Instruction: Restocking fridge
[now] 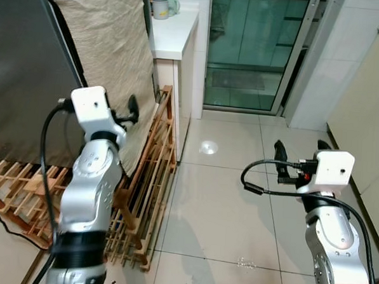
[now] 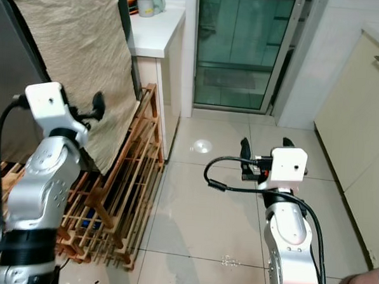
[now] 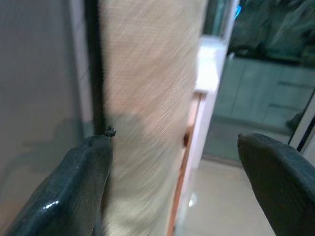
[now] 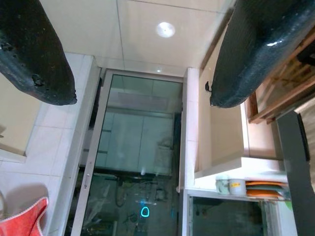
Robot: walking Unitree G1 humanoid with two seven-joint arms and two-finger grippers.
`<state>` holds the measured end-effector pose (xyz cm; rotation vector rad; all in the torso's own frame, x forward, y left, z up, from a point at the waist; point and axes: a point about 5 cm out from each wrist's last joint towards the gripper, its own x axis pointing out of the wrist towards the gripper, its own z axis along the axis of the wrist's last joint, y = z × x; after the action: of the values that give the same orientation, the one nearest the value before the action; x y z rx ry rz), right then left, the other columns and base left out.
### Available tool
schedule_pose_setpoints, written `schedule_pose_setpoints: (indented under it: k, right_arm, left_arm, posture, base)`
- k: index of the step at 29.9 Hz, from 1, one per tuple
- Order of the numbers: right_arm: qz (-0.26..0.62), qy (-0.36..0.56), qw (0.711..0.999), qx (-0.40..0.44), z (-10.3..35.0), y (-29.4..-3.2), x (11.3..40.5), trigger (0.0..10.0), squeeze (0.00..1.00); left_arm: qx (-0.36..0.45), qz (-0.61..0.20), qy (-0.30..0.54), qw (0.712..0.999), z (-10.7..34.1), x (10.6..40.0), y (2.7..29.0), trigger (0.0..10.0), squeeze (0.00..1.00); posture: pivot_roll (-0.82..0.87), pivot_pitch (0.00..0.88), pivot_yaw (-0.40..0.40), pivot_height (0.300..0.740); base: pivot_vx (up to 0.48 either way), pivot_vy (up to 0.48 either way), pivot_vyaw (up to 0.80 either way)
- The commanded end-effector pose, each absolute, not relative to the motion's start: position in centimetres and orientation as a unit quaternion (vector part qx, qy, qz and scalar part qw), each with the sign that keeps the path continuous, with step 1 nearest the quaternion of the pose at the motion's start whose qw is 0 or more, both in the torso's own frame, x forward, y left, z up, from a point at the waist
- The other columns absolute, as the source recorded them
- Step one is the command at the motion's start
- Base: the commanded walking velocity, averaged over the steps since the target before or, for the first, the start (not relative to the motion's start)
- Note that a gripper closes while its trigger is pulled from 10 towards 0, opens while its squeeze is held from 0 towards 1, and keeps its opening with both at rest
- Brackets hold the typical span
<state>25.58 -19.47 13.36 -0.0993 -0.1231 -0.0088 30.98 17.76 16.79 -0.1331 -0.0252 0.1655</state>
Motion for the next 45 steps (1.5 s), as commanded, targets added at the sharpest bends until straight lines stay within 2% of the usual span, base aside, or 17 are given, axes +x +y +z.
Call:
schedule_pose_setpoints:
  k: [1, 13, 45]
  right_arm:
    - [0.004, -0.066, 0.996, -0.053, 13.5, -19.2, 25.8, 10.0, 0.0]
    - [0.011, -0.065, 0.996, -0.059, 13.4, -19.3, 26.1, 10.0, 0.0]
    - [0.008, -0.058, 0.996, -0.062, 12.8, -19.4, 25.9, 10.0, 0.0]
  left_arm:
    - [-0.068, 0.087, -0.015, 0.994, 17.1, 31.2, 17.9, 10.0, 0.0]
    - [-0.097, 0.095, -0.041, 0.99, 18.6, 32.2, 17.7, 10.0, 0.0]
    - [-0.129, 0.001, -0.042, 0.991, 19.4, 32.0, 14.3, 10.0, 0.0]
  posture:
    - [-0.12, 0.0, 0.057, 0.74]
    - [-0.12, 0.0, 0.047, 0.74]
    - [-0.13, 0.0, 0.05, 0.74]
  base:
    - [0.0, 0.0, 0.0]
    - [0.0, 0.0, 0.0]
    - [0.0, 0.0, 0.0]
